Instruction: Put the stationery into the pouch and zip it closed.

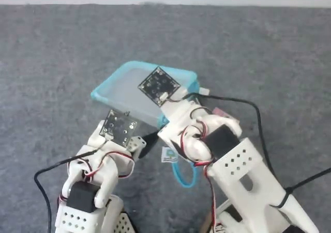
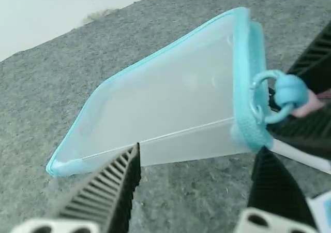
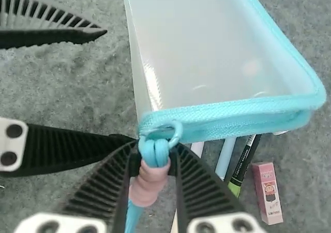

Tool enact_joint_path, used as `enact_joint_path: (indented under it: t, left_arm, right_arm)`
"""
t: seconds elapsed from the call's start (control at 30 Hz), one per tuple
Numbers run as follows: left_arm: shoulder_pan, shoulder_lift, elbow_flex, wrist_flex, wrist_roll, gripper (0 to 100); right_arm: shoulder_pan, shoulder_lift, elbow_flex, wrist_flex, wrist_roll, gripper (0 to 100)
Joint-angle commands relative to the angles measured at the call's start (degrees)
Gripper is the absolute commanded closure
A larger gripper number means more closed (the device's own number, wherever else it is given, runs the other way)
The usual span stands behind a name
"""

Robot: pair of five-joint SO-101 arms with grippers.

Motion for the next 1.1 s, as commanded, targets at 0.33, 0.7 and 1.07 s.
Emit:
enact_joint_path:
  t: [0.33, 0.7, 1.07]
  left_arm:
    - [5.63, -0.79, -6.64, 3.96, -0.97, 67]
    - [-2.20, -0.35, 1.36, -9.14, -0.70, 67]
    - [-6.86, -0.35, 1.63, -9.32, -1.93, 67]
  right_arm:
    - [1.71, -1.89, -1.41, -1.19, 1.93, 99.2]
    - [-3.65, -2.51, -1.41, 1.89, 2.20, 99.2]
    - [-1.89, -2.59, 7.21, 1.98, 6.95, 99.2]
